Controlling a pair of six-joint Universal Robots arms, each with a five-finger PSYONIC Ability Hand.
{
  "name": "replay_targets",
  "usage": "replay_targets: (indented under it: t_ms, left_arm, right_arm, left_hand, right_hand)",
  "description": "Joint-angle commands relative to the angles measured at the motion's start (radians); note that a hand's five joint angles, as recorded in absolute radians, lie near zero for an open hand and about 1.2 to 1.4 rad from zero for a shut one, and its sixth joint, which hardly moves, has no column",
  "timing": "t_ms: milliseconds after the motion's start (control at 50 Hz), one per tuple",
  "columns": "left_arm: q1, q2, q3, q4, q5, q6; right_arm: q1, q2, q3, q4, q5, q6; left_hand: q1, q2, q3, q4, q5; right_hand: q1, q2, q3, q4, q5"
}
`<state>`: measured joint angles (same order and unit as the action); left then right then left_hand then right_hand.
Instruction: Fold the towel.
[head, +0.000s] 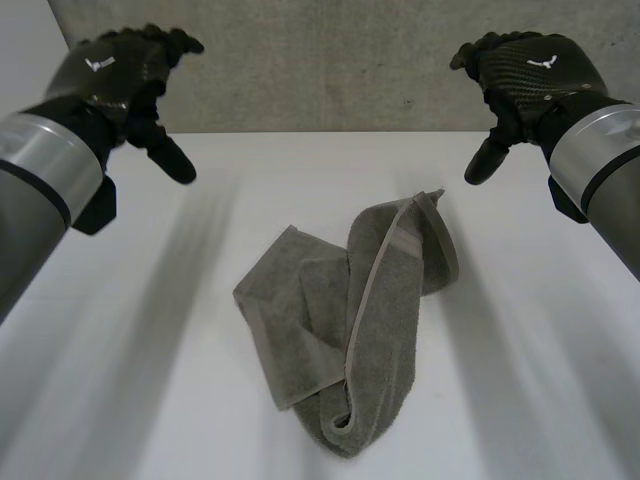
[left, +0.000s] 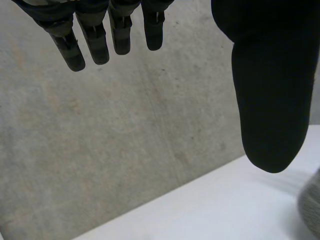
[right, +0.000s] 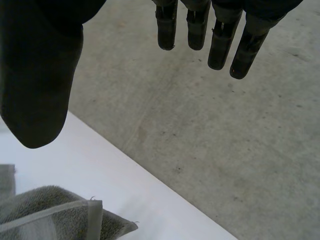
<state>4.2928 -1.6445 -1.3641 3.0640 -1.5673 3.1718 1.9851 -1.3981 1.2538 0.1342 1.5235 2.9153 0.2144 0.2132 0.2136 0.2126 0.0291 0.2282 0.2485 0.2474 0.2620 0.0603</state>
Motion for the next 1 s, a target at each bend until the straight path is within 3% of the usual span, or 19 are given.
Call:
replay_targets:
  t_ms: [20, 40, 80, 100, 140, 300, 520, 660, 700, 720, 740, 760, 780, 800, 820, 900, 960, 1000]
  left_arm:
    - [-0.084, 0.017, -0.145, 0.002, 0.003, -0.001]
    - [-0.109, 0.018, -0.208, 0.018, 0.004, -0.001]
    - [-0.122, 0.017, -0.263, 0.039, 0.004, -0.001]
    - [-0.128, 0.014, -0.320, 0.074, 0.006, -0.001]
    - [-0.136, 0.003, -0.368, 0.116, 0.006, -0.001]
    - [-0.168, -0.095, -0.520, 0.309, 0.003, 0.004]
    - [-0.238, -0.251, -0.503, 0.371, 0.003, 0.011]
    - [-0.271, -0.334, -0.489, 0.437, 0.001, 0.050]
    - [-0.280, -0.374, -0.483, 0.456, 0.001, 0.100]
    - [-0.280, -0.374, -0.483, 0.457, 0.001, 0.100]
    - [-0.281, -0.391, -0.475, 0.466, 0.000, 0.132]
    - [-0.283, -0.406, -0.468, 0.473, 0.000, 0.163]
    - [-0.283, -0.406, -0.467, 0.473, 0.000, 0.163]
    - [-0.283, -0.419, -0.458, 0.484, 0.000, 0.189]
    - [-0.283, -0.429, -0.446, 0.496, 0.001, 0.215]
    - [-0.280, -0.442, -0.399, 0.516, -0.002, 0.263]
    - [-0.262, -0.423, -0.316, 0.521, -0.005, 0.316]
    - [-0.240, -0.396, -0.256, 0.526, -0.005, 0.338]
  right_arm:
    - [0.006, 0.056, 0.010, 0.025, -0.162, -0.293]
    - [0.006, 0.056, 0.010, 0.025, -0.163, -0.294]
    - [0.011, 0.089, 0.015, 0.028, -0.239, -0.480]
    - [0.011, 0.090, 0.015, 0.028, -0.240, -0.481]
    - [0.014, 0.148, 0.009, 0.031, -0.282, -0.628]
    - [0.021, 0.341, -0.059, 0.079, -0.307, -0.855]
    - [0.052, 0.513, -0.151, 0.051, -0.306, -0.904]
    - [0.055, 0.602, -0.209, -0.007, -0.283, -0.906]
    - [0.055, 0.614, -0.220, -0.021, -0.275, -0.906]
    - [0.055, 0.622, -0.231, -0.033, -0.270, -0.906]
    - [0.055, 0.622, -0.231, -0.033, -0.270, -0.906]
    - [0.055, 0.629, -0.240, -0.044, -0.267, -0.906]
    - [0.055, 0.633, -0.250, -0.053, -0.267, -0.906]
    - [0.055, 0.633, -0.251, -0.053, -0.267, -0.906]
    - [0.055, 0.633, -0.264, -0.064, -0.267, -0.901]
    - [0.054, 0.630, -0.307, -0.096, -0.250, -0.895]
    - [0.051, 0.617, -0.398, -0.151, -0.180, -0.871]
    - [0.038, 0.587, -0.544, -0.232, -0.071, -0.778]
  left_hand:
    - [0.046, 0.047, 0.047, 0.048, 0.057]
    - [0.032, 0.033, 0.032, 0.033, 0.042]
    - [0.011, 0.012, 0.012, 0.013, 0.022]
    - [-0.021, -0.020, -0.020, -0.019, -0.010]
    - [-0.030, -0.029, -0.029, -0.028, -0.019]
    - [-0.030, -0.029, -0.029, -0.028, -0.019]
    - [-0.007, -0.006, -0.006, -0.005, 0.004]
    - [0.029, 0.030, 0.029, 0.030, 0.039]
    - [0.180, 0.181, 0.181, 0.182, 0.191]
    - [0.181, 0.182, 0.182, 0.183, 0.192]
    - [0.393, 0.395, 0.394, 0.395, 0.404]
    - [0.651, 0.652, 0.652, 0.653, 0.662]
    - [0.654, 0.655, 0.655, 0.656, 0.665]
    - [0.944, 0.946, 0.945, 0.946, 0.955]
    - [1.180, 1.181, 1.180, 1.181, 1.190]
    - [1.182, 1.183, 1.183, 1.184, 1.193]
    - [1.182, 1.183, 1.183, 1.184, 1.193]
    - [1.182, 1.183, 1.183, 1.184, 1.193]
  right_hand:
    - [-0.054, -0.074, -0.073, -0.087, -0.060]
    - [-0.054, -0.074, -0.073, -0.087, -0.060]
    - [-0.054, -0.074, -0.073, -0.087, -0.060]
    - [-0.054, -0.074, -0.073, -0.087, -0.060]
    - [-0.054, -0.074, -0.073, -0.087, -0.060]
    - [-0.054, -0.074, -0.073, -0.087, -0.060]
    - [-0.054, -0.074, -0.073, -0.087, -0.060]
    - [0.150, 0.130, 0.131, 0.116, 0.143]
    - [0.227, 0.206, 0.208, 0.193, 0.220]
    - [0.384, 0.363, 0.364, 0.350, 0.377]
    - [0.385, 0.365, 0.366, 0.351, 0.379]
    - [0.597, 0.577, 0.578, 0.564, 0.591]
    - [0.841, 0.820, 0.822, 0.807, 0.834]
    - [0.843, 0.823, 0.824, 0.809, 0.837]
    - [1.163, 1.143, 1.144, 1.129, 1.156]
    - [1.168, 1.148, 1.149, 1.134, 1.161]
    - [1.168, 1.148, 1.149, 1.134, 1.161]
    - [1.168, 1.148, 1.149, 1.134, 1.161]
